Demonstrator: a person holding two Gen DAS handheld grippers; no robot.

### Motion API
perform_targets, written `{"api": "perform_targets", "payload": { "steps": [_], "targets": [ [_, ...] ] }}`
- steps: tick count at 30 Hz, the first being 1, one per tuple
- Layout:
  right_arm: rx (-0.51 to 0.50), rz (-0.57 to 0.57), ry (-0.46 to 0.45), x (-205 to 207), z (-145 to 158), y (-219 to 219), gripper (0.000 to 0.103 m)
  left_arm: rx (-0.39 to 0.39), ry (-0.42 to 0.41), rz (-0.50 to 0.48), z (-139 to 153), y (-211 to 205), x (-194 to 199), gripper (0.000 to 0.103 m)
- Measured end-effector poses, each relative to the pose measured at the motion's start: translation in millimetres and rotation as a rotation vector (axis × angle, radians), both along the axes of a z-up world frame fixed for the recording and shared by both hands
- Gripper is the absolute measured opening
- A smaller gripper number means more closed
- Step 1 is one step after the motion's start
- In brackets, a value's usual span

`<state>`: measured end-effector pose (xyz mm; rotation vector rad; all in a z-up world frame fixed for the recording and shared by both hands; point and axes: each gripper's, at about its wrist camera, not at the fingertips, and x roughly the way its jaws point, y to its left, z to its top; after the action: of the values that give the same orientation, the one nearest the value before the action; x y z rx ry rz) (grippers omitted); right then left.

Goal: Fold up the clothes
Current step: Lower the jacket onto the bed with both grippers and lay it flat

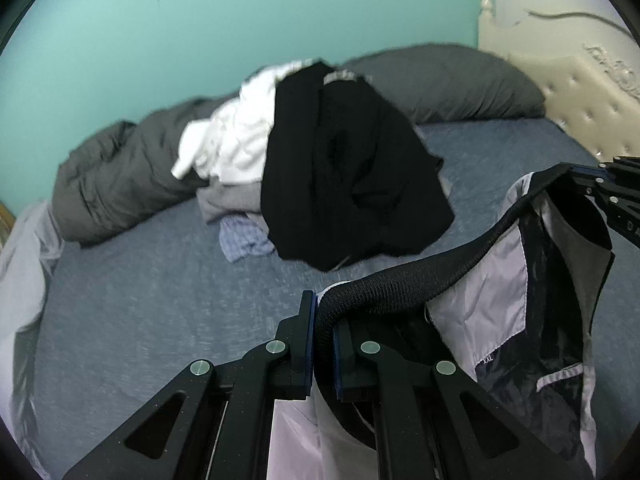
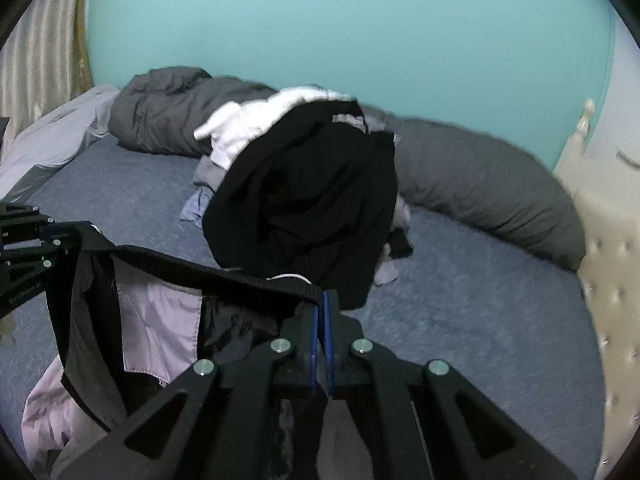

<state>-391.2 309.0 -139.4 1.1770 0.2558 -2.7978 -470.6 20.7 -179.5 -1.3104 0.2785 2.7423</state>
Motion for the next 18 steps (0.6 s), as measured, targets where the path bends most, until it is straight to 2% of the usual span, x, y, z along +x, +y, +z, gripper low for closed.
{"api": "perform_targets", "payload": {
  "steps": [4,8,10,11,12,13,15,16,17,18],
  "targets": [
    [-0.019,-0.025,-0.059,-23.9,-46.4,5.0,0.002,0.045,-0.073,0.044,-50.9,-5.4,-42.0,0.01],
    [-0.062,-0.04,-0.115,-43.0,-89.5,6.4,0.003,0.066,-0.119,0.089,-93.3,-6.2,-59.0,0.01],
    [-0.098,-0.026,-0.188,-52.5,-115.5,4.0,0.004,0.068,-0.137,0.105,-113.4,-5.4,-64.7,0.019],
    [-0.08,-0.028,-0.2,-53.6,-123.1,1.7,0.004,0.071,-0.145,0.106,-122.1,-4.8,-66.5,0.035],
    [-0.06,-0.027,-0.203,-53.6,-129.8,-0.5,0.009,0.08,-0.151,0.101,-129.2,-4.3,-67.2,0.055],
    [-0.04,-0.025,-0.207,-53.7,-136.4,-2.7,0.013,0.091,-0.153,0.101,-134.1,-4.7,-67.1,0.063],
    [-0.007,-0.024,-0.205,-53.1,-147.5,-6.3,0.025,0.123,-0.139,0.111,-135.7,-8.7,-63.4,0.065],
    [-0.012,-0.027,-0.18,-50.3,-146.2,-5.3,0.027,0.132,-0.128,0.12,-132.5,-10.5,-59.2,0.066],
    [-0.035,-0.025,-0.15,-46.4,-142.7,-3.0,0.034,0.13,-0.117,0.123,-127.6,-11.2,-54.1,0.066],
    [-0.061,-0.024,-0.123,-42.3,-137.9,0.2,0.049,0.13,-0.099,0.119,-121.5,-12.2,-48.2,0.066]
  ]
}}
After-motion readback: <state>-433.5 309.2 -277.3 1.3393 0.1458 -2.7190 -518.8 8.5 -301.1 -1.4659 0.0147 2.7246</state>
